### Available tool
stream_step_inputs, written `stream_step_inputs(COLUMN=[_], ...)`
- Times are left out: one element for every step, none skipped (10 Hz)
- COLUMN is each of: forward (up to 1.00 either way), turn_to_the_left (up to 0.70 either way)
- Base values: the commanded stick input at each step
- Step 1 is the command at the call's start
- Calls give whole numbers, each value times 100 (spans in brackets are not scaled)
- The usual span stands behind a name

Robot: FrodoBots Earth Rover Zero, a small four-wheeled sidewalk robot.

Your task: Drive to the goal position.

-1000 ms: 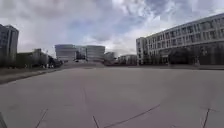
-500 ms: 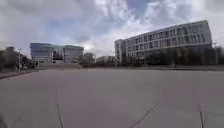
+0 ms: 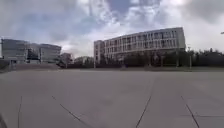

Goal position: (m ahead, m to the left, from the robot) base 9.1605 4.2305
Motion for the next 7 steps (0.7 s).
stream_step_inputs(forward=[70,70,70,70,70,70,70], turn_to_the_left=[24,31,35,35,35,35,35])
